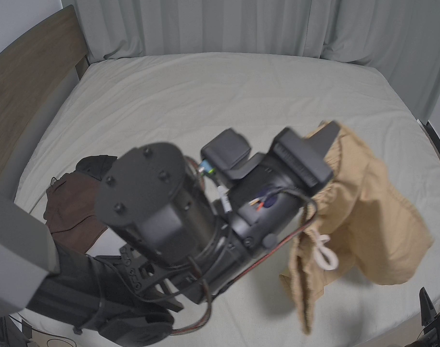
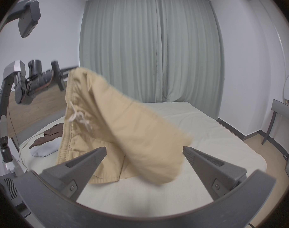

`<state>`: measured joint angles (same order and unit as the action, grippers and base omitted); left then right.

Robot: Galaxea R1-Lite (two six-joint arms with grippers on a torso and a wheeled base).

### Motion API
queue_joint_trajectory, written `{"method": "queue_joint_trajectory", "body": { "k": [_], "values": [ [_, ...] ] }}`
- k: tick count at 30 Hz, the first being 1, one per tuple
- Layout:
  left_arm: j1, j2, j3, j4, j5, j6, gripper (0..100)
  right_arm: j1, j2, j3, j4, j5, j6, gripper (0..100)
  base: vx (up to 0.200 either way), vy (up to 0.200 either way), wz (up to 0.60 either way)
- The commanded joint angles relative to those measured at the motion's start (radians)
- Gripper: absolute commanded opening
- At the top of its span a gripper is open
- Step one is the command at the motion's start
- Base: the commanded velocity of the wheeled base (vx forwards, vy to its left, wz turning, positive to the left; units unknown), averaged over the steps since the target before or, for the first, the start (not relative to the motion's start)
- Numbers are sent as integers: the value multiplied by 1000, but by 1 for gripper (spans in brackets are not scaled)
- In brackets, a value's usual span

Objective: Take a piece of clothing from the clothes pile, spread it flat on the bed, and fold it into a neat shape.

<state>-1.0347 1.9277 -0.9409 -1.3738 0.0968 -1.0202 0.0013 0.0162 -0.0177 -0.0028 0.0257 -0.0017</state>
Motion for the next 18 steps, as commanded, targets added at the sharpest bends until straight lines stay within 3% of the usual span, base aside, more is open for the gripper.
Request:
{"method": "queue_joint_trajectory", "body": {
  "k": [1, 4, 8, 18],
  "values": [
    [193, 34, 258, -96, 11, 11, 0, 0, -16, 18, 0, 0, 0, 100, 0, 0, 0],
    [269, 99, 338, -192, 21, 63, 0, 0, -16, 18, 0, 0, 0, 100, 0, 0, 0],
    [377, 116, 416, -180, 17, 88, 0, 0, -16, 18, 0, 0, 0, 100, 0, 0, 0],
    [518, 114, 476, -180, 4, 126, 0, 0, -16, 18, 0, 0, 0, 100, 0, 0, 0]
  ]
}}
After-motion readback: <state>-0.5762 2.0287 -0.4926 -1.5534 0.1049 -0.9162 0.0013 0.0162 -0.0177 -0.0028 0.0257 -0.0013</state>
